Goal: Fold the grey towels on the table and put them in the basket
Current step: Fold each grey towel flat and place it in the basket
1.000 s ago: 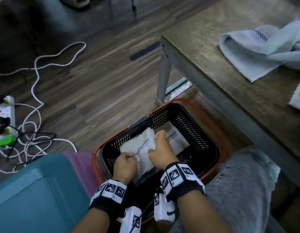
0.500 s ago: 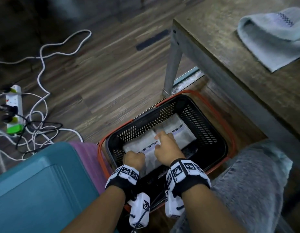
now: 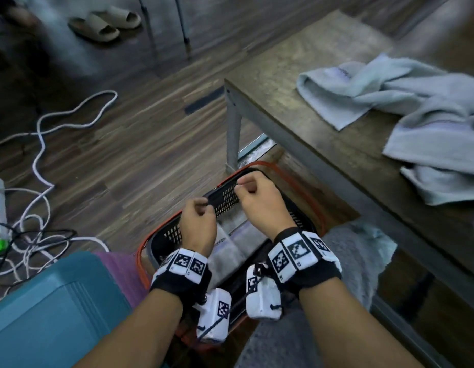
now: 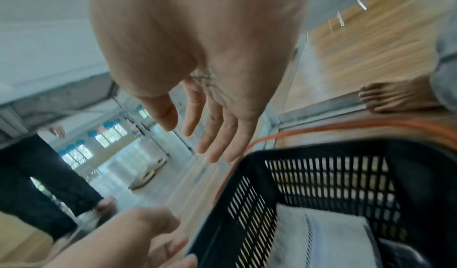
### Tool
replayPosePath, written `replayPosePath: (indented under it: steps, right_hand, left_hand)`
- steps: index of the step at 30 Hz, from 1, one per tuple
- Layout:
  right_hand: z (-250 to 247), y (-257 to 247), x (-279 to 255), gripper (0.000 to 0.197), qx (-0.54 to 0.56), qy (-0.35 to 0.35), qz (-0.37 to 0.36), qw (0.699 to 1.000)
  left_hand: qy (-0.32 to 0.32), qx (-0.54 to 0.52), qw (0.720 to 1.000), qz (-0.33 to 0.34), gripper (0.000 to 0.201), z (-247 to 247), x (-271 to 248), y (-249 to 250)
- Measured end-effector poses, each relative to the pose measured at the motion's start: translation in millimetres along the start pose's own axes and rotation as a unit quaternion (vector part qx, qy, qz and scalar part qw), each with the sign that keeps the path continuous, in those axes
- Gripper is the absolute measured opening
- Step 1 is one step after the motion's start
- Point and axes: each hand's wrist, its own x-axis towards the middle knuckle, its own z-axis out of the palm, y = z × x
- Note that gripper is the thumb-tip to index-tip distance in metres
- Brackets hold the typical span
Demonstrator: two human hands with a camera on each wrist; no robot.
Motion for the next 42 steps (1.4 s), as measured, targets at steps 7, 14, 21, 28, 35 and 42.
replayPosePath:
  steps: [7,14,21,28,35,42]
  right_hand:
    - [-123,-32,-52,0.002,0.012,0.113,-0.089,0.989]
    - [-266,-2,-113,0.002,-0.073,0.215,-0.097,0.969]
    - [-329,60,-146,0.003,-0.117,0.262,-0.036,0.957]
    - [-334,75,-150,0.038,-0.131,0.257,-0.026,0.957]
    - [-353,60,-184,0.008,-0.079,0.335,-0.086,0.935]
    - [-385,70,-256,0.028,-0.09,0.508,-0.077,0.853]
  left_hand:
    - [-0.116,-0.11,0.966,0.205,0.013,53,-54,124]
    - [-0.252,-0.009,0.876,0.411,0.012,146,-144,199]
    - [-0.218,0.377,0.742,0.51,0.046,223,-166,198]
    - [-0.258,0.192,0.781,0.535,0.011,225,-196,228]
    - [-0.461,0.067,0.611,0.64,0.006,211,-285,275]
    - [-0.28,0.116,0.633,0.713,0.014,213,-338,302]
